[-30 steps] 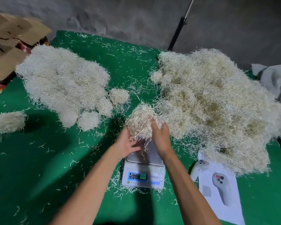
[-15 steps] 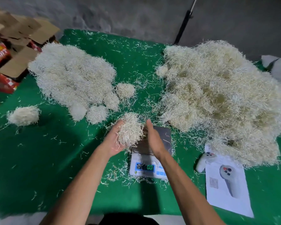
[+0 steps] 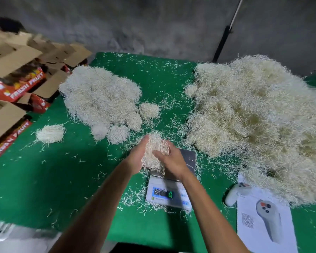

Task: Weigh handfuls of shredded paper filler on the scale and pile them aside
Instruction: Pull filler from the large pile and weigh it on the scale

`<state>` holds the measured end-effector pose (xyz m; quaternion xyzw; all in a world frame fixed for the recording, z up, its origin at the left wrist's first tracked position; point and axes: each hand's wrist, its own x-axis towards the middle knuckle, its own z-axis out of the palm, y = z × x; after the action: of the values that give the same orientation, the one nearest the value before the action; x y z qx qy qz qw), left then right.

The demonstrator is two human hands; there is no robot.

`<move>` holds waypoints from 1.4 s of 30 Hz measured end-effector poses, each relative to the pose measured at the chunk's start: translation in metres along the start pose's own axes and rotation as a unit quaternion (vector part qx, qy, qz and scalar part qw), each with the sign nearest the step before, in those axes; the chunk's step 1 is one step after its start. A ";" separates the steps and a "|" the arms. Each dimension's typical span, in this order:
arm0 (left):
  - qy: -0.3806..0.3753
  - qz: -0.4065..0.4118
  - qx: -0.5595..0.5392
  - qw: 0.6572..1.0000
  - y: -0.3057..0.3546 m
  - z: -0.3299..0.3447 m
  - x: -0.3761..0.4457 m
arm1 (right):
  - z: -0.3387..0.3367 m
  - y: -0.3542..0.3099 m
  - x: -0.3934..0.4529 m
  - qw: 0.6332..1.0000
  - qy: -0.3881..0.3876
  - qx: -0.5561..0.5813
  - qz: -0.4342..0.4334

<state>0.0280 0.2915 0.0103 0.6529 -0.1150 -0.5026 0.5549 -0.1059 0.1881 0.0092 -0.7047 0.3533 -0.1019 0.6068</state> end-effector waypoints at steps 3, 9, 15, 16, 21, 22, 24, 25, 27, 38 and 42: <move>0.040 -0.021 -0.057 0.997 -0.003 0.013 0.015 | -0.028 0.009 0.005 0.993 0.105 0.054 0.024; 0.099 -0.011 -0.068 0.993 -0.027 0.036 0.029 | -0.057 0.032 0.000 0.965 0.242 0.096 0.012; 0.182 0.022 0.337 0.924 -0.055 0.032 0.034 | -0.070 0.070 -0.011 0.976 0.215 -0.002 0.030; 0.172 0.041 0.338 0.924 -0.061 0.026 0.034 | -0.073 0.083 -0.016 0.969 0.245 -0.003 0.039; 0.130 0.142 0.460 0.867 -0.111 -0.020 0.024 | -0.077 0.165 -0.054 0.938 0.235 -0.250 0.058; 0.110 0.136 0.509 0.843 -0.123 -0.026 0.019 | -0.072 0.183 -0.064 0.915 0.185 -0.354 0.061; 0.081 0.151 0.566 0.806 -0.151 -0.038 0.015 | -0.058 0.210 -0.081 0.872 0.123 -0.468 0.075; 0.073 0.154 0.580 0.797 -0.164 -0.042 0.011 | -0.051 0.216 -0.087 0.867 0.126 -0.477 0.077; 0.063 0.153 0.613 0.773 -0.187 -0.046 0.001 | -0.043 0.219 -0.090 0.864 0.146 -0.476 0.076; 0.113 0.114 0.678 0.718 -0.222 -0.041 -0.009 | -0.037 0.232 -0.086 0.858 0.218 -0.463 0.041; 0.108 0.110 0.676 0.721 -0.220 -0.040 -0.009 | -0.036 0.232 -0.086 0.860 0.215 -0.460 0.048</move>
<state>-0.0344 0.4014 -0.1751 0.8870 -0.4348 -0.1533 0.0267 -0.2760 0.2100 -0.1731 -0.8466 0.5148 -0.0473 0.1270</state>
